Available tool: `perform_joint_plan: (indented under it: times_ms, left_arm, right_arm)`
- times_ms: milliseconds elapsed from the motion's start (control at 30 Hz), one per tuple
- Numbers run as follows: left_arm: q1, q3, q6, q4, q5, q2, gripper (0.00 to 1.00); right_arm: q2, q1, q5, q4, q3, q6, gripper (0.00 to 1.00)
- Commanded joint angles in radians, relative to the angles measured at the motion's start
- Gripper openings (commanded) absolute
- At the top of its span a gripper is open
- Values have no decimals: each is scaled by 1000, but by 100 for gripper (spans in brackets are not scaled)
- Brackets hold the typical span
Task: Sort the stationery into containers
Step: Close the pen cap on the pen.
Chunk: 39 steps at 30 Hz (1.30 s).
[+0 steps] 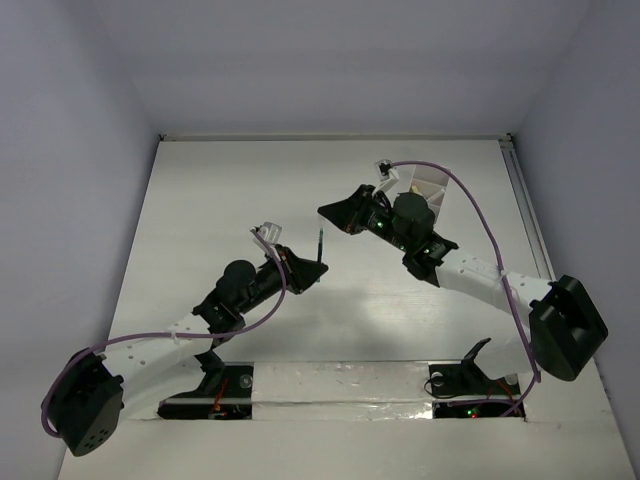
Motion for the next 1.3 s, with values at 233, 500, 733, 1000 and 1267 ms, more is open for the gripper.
perform_joint_plan:
  times_ms: [233,500,733,1000,1267]
  left_arm:
    - [5,53,24,62,-24,-6,0]
    - [5,56,24,78,-28,1,0]
    - [5,61,23,82,-44,2,0]
    - [5,62,26,76,-54,-4,0]
    - [5,73,44,50,-84,-7,0]
  right_arm:
    - [12,19,-15,72,-11,-10,0]
    - [18,38,-1,92,-27,-4,0]
    - [15,47,36,191,-78,17,0]
    - [4,47,40,199,-93,31,0]
    - [13,56,26,166,-90,62,0]
